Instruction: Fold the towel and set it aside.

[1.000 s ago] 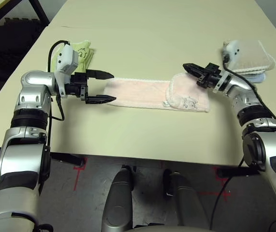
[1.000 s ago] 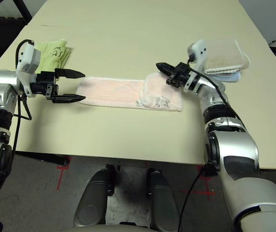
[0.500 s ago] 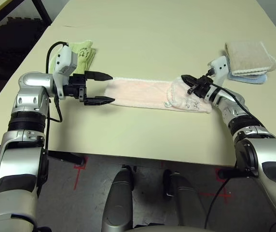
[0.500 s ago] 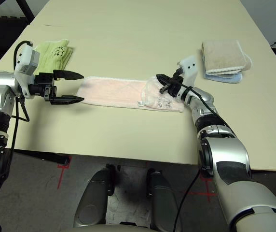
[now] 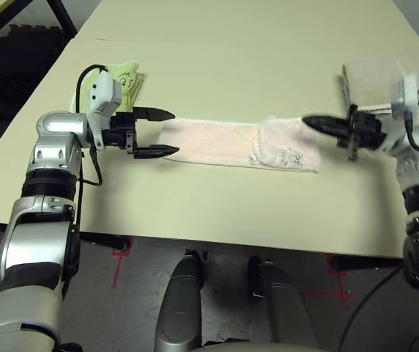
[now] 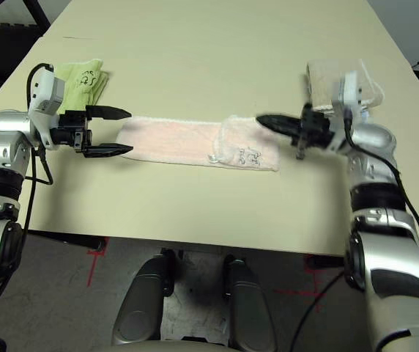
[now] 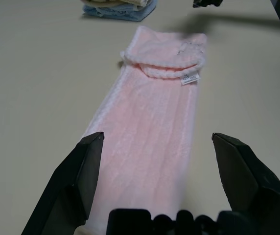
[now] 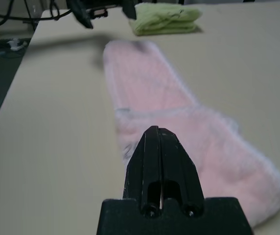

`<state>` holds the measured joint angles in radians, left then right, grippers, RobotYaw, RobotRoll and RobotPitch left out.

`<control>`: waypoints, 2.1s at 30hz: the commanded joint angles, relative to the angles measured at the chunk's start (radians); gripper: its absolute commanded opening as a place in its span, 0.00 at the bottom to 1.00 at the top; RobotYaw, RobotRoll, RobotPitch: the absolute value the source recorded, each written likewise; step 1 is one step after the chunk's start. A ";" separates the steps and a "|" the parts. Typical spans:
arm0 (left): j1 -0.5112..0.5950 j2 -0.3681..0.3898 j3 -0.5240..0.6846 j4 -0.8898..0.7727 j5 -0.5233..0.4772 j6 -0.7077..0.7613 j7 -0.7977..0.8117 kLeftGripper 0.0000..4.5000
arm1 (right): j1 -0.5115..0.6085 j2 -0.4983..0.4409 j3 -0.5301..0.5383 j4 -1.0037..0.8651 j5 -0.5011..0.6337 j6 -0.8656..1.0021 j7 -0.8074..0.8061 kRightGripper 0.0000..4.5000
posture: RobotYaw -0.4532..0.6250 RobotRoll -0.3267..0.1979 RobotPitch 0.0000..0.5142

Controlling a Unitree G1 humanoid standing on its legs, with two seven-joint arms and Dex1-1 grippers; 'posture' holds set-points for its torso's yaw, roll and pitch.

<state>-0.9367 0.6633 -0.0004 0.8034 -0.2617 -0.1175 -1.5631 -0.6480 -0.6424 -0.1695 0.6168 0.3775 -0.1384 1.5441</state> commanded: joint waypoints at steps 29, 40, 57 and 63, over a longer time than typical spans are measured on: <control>0.097 0.217 0.072 -0.388 -0.213 1.242 0.296 1.00 | 0.161 -0.123 0.023 -0.070 0.023 -0.058 0.034 0.98 | 0.52 0.62 0.42; 0.051 0.169 0.061 -0.290 -0.238 1.577 0.476 1.00 | 0.197 -0.113 0.018 -0.133 0.031 -0.023 0.010 0.98 | 0.52 0.62 0.42; 0.018 0.055 0.121 -0.210 -0.261 1.592 0.596 1.00 | 0.249 -0.119 0.014 -0.197 0.035 -0.009 -0.018 0.98 | 0.50 0.62 0.44; 0.008 0.020 0.161 -0.176 -0.249 1.518 0.643 1.00 | 0.255 -0.118 0.016 -0.202 0.034 -0.007 -0.028 0.98 | 0.50 0.62 0.44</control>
<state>-0.9307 0.6890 0.1593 0.6055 -0.5171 1.4203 -0.9439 -0.4053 -0.7543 -0.1547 0.4291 0.4063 -0.1476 1.5187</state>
